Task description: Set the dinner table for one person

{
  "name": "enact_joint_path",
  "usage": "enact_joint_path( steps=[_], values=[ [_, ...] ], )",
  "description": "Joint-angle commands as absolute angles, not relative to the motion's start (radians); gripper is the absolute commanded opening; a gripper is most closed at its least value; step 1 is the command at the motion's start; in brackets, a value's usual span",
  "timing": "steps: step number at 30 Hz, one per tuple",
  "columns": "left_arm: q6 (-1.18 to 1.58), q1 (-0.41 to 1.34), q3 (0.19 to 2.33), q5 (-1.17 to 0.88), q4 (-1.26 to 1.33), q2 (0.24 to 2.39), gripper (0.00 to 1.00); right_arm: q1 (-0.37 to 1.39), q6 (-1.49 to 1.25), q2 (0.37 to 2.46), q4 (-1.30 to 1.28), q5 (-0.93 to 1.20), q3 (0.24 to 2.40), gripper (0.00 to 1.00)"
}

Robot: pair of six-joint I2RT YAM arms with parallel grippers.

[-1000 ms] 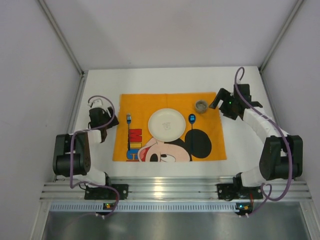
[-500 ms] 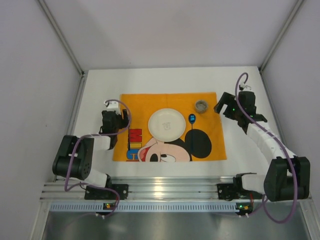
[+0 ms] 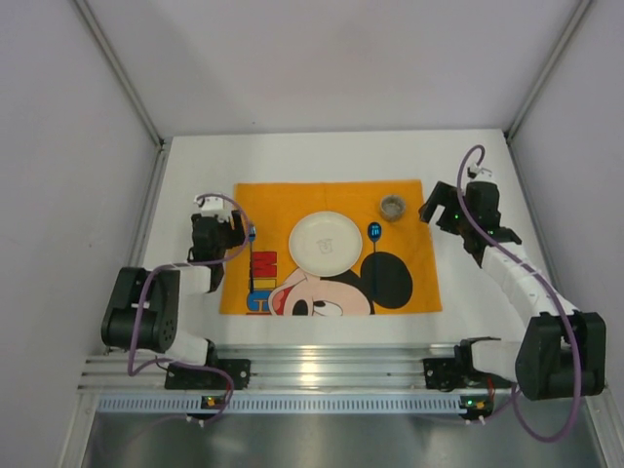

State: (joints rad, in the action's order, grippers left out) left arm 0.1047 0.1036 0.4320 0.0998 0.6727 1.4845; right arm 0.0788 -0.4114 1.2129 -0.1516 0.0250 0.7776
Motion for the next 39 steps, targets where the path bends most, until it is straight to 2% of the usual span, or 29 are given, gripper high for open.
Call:
enact_joint_path(
  steps=[1, 2, 5, 8, 10, 11, 15, 18, 19, 21, 22, 23, 25, 28, 31, 36, 39],
  values=[
    [0.095, 0.060, 0.431, 0.150, 0.759, 1.462, 0.80, 0.089, -0.390, 1.154, -0.100, 0.011, 0.776, 0.97],
    [0.109, 0.037, 0.410, 0.207, 0.808, 1.460, 0.92, 0.087, -0.388, 1.149, -0.101, 0.011, 0.770, 0.98],
    [0.114, 0.015, 0.439, 0.088, 0.764, 1.479, 0.88, 0.089, -0.411, 1.129, -0.094, 0.006, 0.747, 0.98],
    [0.071, 0.023, 0.462, 0.089, 0.709, 1.483, 0.82, 0.089, -0.426, 1.115, -0.081, 0.008, 0.727, 0.98],
    [0.040, 0.026, 0.442, 0.158, 0.722, 1.471, 0.84, 0.089, -0.423, 1.103, -0.078, 0.005, 0.723, 0.98],
    [0.044, 0.017, 0.427, 0.182, 0.786, 1.470, 0.89, 0.089, -0.419, 1.097, -0.078, 0.005, 0.716, 0.98],
    [0.049, 0.011, 0.457, 0.026, 0.822, 1.546, 0.81, 0.089, -0.414, 1.085, -0.057, 0.005, 0.692, 0.98],
    [0.049, 0.008, 0.428, 0.022, 0.896, 1.562, 0.84, 0.090, -0.402, 1.092, -0.040, 0.003, 0.698, 0.98],
    [0.046, 0.008, 0.425, 0.025, 0.885, 1.556, 0.84, 0.091, -0.393, 1.094, -0.032, -0.021, 0.701, 0.98],
    [0.046, 0.020, 0.381, 0.061, 0.955, 1.552, 0.91, 0.091, -0.390, 1.097, -0.005, -0.069, 0.700, 0.98],
    [0.038, 0.023, 0.289, 0.089, 1.196, 1.603, 0.92, 0.089, -0.376, 1.104, 0.032, -0.084, 0.699, 0.98],
    [0.023, 0.050, 0.261, 0.130, 1.282, 1.611, 0.96, 0.090, -0.365, 1.109, 0.061, -0.098, 0.704, 0.99],
    [0.024, 0.060, 0.311, 0.123, 1.071, 1.560, 0.97, 0.091, -0.322, 1.124, 0.107, -0.156, 0.701, 1.00],
    [0.020, 0.057, 0.291, 0.133, 1.176, 1.589, 0.99, 0.091, -0.249, 1.149, 0.210, -0.270, 0.655, 1.00],
    [0.026, 0.057, 0.295, 0.133, 1.155, 1.582, 0.98, 0.089, -0.175, 1.198, 0.294, -0.343, 0.626, 1.00],
    [0.023, 0.055, 0.295, 0.132, 1.160, 1.586, 0.98, 0.091, -0.216, 1.297, 0.336, -0.506, 0.577, 1.00],
    [0.025, 0.055, 0.296, 0.130, 1.160, 1.585, 0.98, 0.089, -0.192, 1.331, 0.510, -0.564, 0.488, 1.00]
  ],
)
